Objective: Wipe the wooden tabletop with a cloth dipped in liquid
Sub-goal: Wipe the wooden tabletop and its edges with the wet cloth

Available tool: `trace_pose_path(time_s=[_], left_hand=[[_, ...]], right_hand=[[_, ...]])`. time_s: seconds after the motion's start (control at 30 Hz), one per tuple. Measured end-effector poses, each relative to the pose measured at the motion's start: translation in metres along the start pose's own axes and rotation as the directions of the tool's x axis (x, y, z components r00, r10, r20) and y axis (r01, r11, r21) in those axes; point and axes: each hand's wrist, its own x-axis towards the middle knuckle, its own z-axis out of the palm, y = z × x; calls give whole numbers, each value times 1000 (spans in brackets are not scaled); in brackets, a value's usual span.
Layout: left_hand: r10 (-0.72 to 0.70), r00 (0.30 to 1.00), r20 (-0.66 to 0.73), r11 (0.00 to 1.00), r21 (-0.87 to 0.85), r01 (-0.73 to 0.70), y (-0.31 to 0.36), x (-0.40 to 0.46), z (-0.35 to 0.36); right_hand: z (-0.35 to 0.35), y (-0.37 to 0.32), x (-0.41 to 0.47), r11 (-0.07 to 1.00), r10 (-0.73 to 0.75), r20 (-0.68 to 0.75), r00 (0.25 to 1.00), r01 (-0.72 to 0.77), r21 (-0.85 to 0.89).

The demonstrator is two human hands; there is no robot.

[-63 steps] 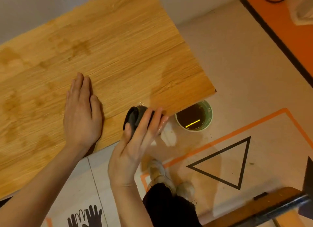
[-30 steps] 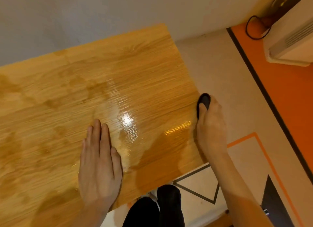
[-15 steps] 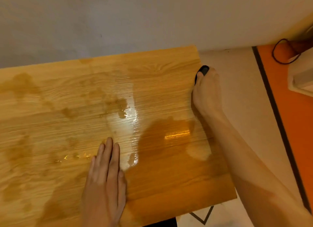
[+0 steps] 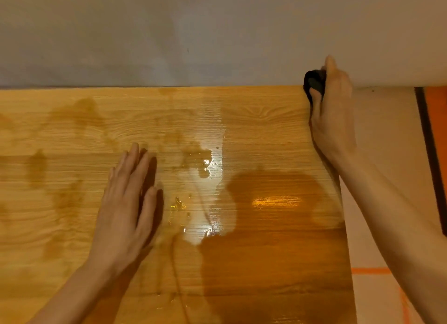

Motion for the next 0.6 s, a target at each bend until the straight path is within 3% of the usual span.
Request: trace_pose_path(time_s=[0.13,0.27,0.37,0.47,0.6], left_hand=[[-35,999,-39,995,93,39,-41,46,-12],[23,999,25,991,134,-26,-71,60,-14],[40,999,23,988,149,-43,-76,58,-12],[43,999,12,985,165,-44,-76,58,-11],[43,999,-4,988,148,-42,-76,60,-12]], right_hand=[[-5,2,14,985,-173,98,980,173,10],[3,-6,28,942,-265,208,941,299,-151],[7,-16,38,970,-89,207,974,132,-205],[27,-42,39,940,66,109,992,-26,-339],[75,-113,39,924,137,126,983,-81,-373]])
